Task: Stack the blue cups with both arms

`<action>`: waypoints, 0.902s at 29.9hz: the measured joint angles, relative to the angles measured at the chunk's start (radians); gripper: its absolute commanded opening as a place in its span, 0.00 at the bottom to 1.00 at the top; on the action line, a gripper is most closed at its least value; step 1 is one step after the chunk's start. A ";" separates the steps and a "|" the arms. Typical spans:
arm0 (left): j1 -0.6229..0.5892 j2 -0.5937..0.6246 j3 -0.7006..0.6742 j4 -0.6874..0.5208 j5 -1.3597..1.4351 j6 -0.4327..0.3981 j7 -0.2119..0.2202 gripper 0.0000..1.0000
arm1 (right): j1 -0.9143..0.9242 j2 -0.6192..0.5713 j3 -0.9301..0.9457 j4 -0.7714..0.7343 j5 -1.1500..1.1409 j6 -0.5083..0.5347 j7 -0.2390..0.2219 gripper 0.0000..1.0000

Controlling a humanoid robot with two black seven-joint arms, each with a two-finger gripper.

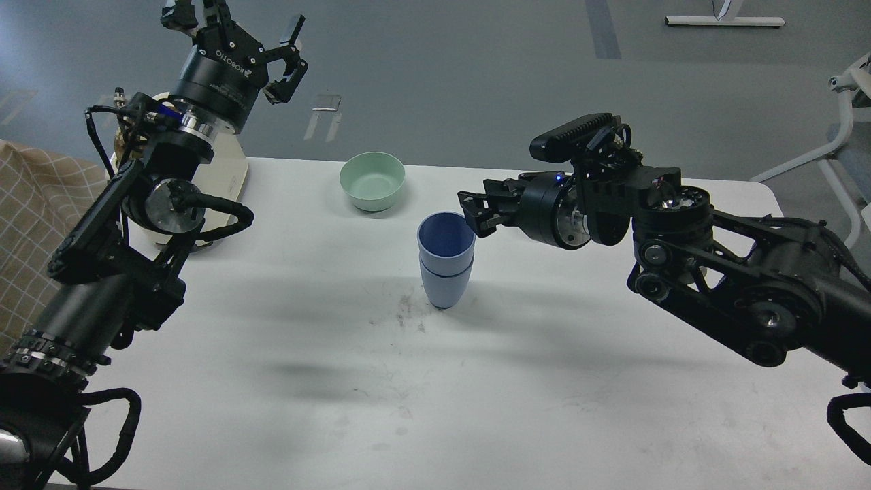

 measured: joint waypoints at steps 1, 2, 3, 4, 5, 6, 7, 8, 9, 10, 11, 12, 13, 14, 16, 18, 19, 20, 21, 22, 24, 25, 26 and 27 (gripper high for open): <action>0.000 0.000 0.000 0.000 0.000 0.000 0.000 0.98 | 0.000 0.014 0.053 -0.003 0.002 0.000 0.001 1.00; 0.000 0.001 0.001 0.000 -0.001 0.000 0.000 0.98 | 0.000 0.029 0.105 -0.010 0.004 0.000 0.001 1.00; 0.000 0.002 0.001 0.000 -0.001 0.000 0.000 0.98 | 0.003 0.038 0.157 -0.017 0.005 0.000 0.002 1.00; 0.000 0.004 0.001 0.000 -0.001 0.000 0.000 0.98 | 0.006 0.050 0.223 -0.026 0.007 0.000 0.002 1.00; 0.000 0.005 0.002 0.000 -0.001 0.000 0.000 0.98 | 0.008 0.061 0.280 -0.040 0.008 0.000 0.003 1.00; 0.000 0.006 0.002 0.000 -0.001 -0.002 0.000 0.98 | 0.011 0.075 0.357 -0.051 0.009 0.000 0.004 1.00; 0.000 0.007 0.002 0.000 -0.001 -0.004 0.000 0.98 | 0.011 0.088 0.410 -0.066 0.009 0.000 0.006 1.00; 0.000 0.009 0.002 0.000 -0.001 -0.007 -0.001 0.98 | 0.013 0.107 0.480 -0.082 0.009 0.000 0.008 1.00; 0.000 0.010 0.002 0.000 -0.001 -0.009 -0.001 0.98 | 0.013 0.121 0.556 -0.097 0.009 0.000 0.010 1.00; 0.000 0.012 0.002 0.001 -0.001 -0.010 -0.002 0.98 | 0.013 0.130 0.611 -0.108 0.010 0.000 0.011 1.00; 0.000 0.013 0.002 0.002 -0.001 -0.010 -0.002 0.98 | 0.014 0.137 0.657 -0.119 0.010 0.000 0.012 1.00; 0.000 0.013 0.002 0.002 0.000 -0.011 -0.002 0.98 | 0.014 0.140 0.706 -0.130 0.011 0.000 0.013 1.00; 0.000 0.013 0.002 0.003 0.000 -0.012 -0.002 0.98 | 0.014 0.143 0.749 -0.147 0.012 0.000 0.015 1.00; 0.000 0.014 0.002 0.005 0.000 -0.012 -0.002 0.98 | 0.013 0.143 0.796 -0.169 0.015 0.000 0.016 1.00; -0.003 0.013 0.002 0.007 0.000 -0.012 -0.002 0.98 | 0.007 0.144 0.880 -0.217 0.044 0.000 0.019 1.00; -0.004 0.012 0.003 0.007 0.000 -0.012 -0.002 0.98 | 0.003 0.144 0.934 -0.262 0.105 0.000 0.022 1.00; -0.004 0.011 0.002 0.007 0.000 -0.012 -0.002 0.98 | 0.000 0.140 0.957 -0.288 0.159 0.000 0.022 1.00; -0.004 0.011 0.002 0.007 -0.001 -0.012 -0.002 0.98 | -0.004 0.136 0.978 -0.311 0.210 0.000 0.023 1.00; -0.003 0.011 0.000 0.007 -0.004 -0.009 -0.002 0.98 | -0.012 0.129 1.000 -0.338 0.276 0.000 0.023 1.00; -0.002 0.011 -0.003 0.005 -0.008 -0.007 -0.002 0.98 | -0.022 0.121 1.022 -0.353 0.340 0.000 0.023 1.00; -0.001 0.011 -0.008 0.003 -0.013 -0.003 -0.002 0.98 | -0.048 0.110 1.048 -0.374 0.451 0.000 0.024 1.00; 0.000 0.011 -0.010 0.002 -0.014 -0.002 -0.002 0.98 | -0.067 0.108 1.060 -0.380 0.515 0.000 0.025 1.00; 0.001 0.011 -0.010 0.002 -0.014 -0.002 -0.002 0.98 | -0.086 0.106 1.073 -0.383 0.565 0.000 0.028 1.00; 0.002 0.011 -0.011 0.002 -0.015 -0.002 -0.002 0.98 | -0.107 0.105 1.088 -0.385 0.618 0.000 0.034 1.00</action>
